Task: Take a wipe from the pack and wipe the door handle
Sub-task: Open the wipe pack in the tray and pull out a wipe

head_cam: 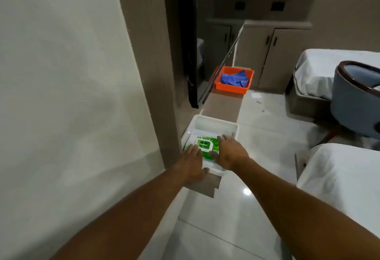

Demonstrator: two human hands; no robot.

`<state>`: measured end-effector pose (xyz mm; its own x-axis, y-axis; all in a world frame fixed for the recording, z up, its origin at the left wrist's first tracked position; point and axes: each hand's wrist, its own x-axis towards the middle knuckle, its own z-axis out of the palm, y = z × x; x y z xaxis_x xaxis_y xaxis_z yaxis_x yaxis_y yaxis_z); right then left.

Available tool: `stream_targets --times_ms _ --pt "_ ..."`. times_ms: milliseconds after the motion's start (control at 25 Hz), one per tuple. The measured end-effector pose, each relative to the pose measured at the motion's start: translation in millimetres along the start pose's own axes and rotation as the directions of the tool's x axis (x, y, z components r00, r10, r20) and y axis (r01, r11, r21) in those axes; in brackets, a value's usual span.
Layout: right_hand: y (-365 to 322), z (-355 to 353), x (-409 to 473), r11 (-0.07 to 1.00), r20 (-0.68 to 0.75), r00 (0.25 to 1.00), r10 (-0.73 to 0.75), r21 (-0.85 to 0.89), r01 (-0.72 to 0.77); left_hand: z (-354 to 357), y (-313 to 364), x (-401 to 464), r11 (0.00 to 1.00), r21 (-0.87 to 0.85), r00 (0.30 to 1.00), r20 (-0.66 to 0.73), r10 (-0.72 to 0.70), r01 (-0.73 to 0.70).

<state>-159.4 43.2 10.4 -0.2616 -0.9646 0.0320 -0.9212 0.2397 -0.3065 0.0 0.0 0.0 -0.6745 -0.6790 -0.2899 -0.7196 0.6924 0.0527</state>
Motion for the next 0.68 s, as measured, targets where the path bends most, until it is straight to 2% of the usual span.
stream_targets --times_ms 40,200,400,520,680 --pt "7 11 19 1.000 0.041 0.999 0.014 0.016 -0.015 4 -4 22 1.000 -0.016 0.998 0.067 -0.016 0.017" --pt "20 43 69 1.000 0.166 0.986 0.001 -0.016 0.002 15 -14 75 0.991 -0.083 0.978 0.192 -0.083 0.100" --pt "31 79 111 0.998 0.306 0.951 -0.052 -0.023 0.062 46 -20 114 0.957 -0.138 0.900 0.396 -0.183 0.255" --pt "35 96 124 0.995 0.332 0.938 -0.104 0.026 0.101 53 -21 124 0.931 -0.200 0.889 0.411 -0.204 0.306" --pt "37 107 136 0.991 0.295 0.948 -0.118 -0.024 0.131 54 -24 133 0.911 -0.267 0.886 0.427 -0.182 0.316"
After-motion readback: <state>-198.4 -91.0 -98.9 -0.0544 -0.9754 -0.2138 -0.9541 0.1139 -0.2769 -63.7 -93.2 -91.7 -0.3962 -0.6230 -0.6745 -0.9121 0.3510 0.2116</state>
